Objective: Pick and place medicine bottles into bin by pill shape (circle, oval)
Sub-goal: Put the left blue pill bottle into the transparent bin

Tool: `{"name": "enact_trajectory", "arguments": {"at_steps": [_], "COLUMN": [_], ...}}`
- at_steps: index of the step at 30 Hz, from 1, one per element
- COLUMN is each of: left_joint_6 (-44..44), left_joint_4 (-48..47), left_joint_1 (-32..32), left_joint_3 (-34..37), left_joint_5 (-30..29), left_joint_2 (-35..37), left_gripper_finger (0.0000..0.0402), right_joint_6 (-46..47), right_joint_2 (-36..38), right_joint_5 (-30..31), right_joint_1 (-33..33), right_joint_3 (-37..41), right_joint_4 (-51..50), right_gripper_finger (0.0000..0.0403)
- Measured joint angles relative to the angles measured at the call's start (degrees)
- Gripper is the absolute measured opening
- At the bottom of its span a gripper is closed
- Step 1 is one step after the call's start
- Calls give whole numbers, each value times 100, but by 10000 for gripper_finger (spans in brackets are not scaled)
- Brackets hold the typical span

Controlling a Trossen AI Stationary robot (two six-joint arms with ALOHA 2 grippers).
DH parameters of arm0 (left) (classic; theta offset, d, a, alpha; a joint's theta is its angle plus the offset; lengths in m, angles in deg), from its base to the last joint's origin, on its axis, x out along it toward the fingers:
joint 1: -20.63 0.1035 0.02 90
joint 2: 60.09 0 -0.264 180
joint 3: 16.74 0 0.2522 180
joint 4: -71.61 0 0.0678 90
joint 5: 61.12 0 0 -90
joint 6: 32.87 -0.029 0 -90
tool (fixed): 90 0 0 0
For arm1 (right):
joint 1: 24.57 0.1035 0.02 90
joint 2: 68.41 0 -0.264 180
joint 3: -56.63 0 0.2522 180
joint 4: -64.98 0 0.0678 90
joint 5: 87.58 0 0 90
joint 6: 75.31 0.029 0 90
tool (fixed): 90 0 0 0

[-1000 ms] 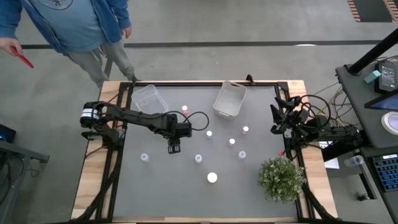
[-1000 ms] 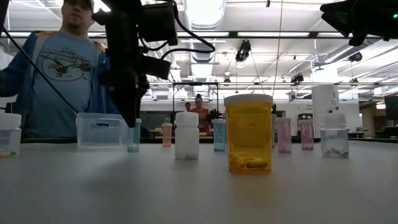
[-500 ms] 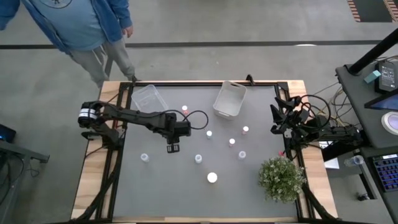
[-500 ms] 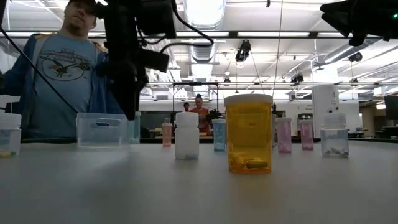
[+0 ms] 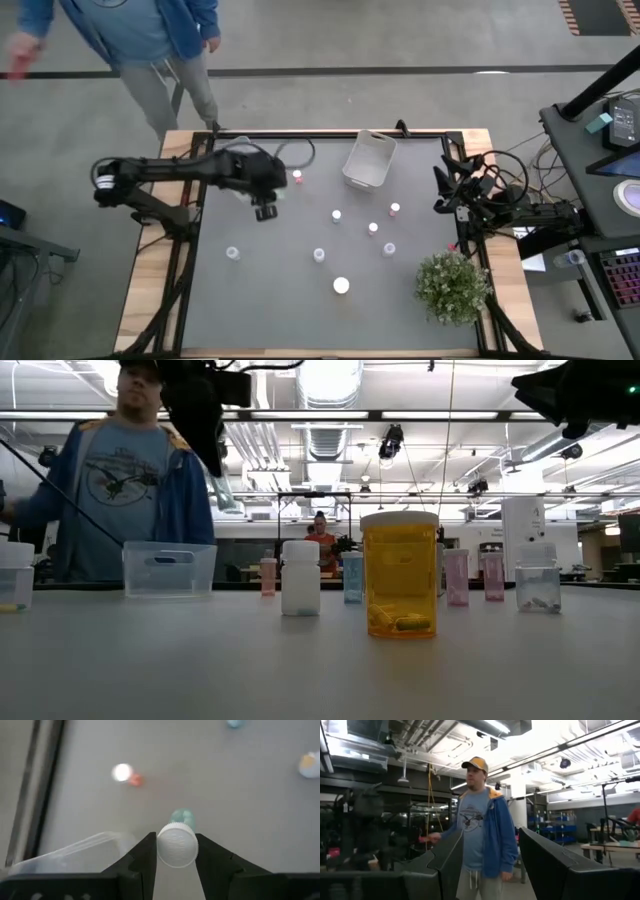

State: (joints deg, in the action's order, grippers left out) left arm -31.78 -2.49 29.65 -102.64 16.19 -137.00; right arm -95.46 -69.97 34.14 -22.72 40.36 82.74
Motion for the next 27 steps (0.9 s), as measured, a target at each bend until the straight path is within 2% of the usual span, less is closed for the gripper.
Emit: {"name": "enact_trajectory", "arguments": {"at_steps": [6,10,19,22,27], "left_joint_6": [-210,-431,-451,-452,-489], "left_joint_4": [-300,-369,-212,-159,-99], "left_joint_1": [977,1774,3289,3647,4000], "left_joint_3": [-17,20,118,168,168], "left_joint_5": [-461,-500,-110,146,220], "left_joint_2": [346,409,93,-113,-591], "left_gripper_finger": [99,99,99,99,99], "right_joint_6": [-43,-49,-89,-89,-89], "right_joint_2": [0,0,0,0,0], "right_joint_5": [-4,-4,-4,-6,-6], "right_joint_1": [0,0,0,0,0], "right_joint_3": [0,0,0,0,0], "right_joint_4": [3,3,3,4,4], "right_gripper_finger": [183,183,183,183,183]}}
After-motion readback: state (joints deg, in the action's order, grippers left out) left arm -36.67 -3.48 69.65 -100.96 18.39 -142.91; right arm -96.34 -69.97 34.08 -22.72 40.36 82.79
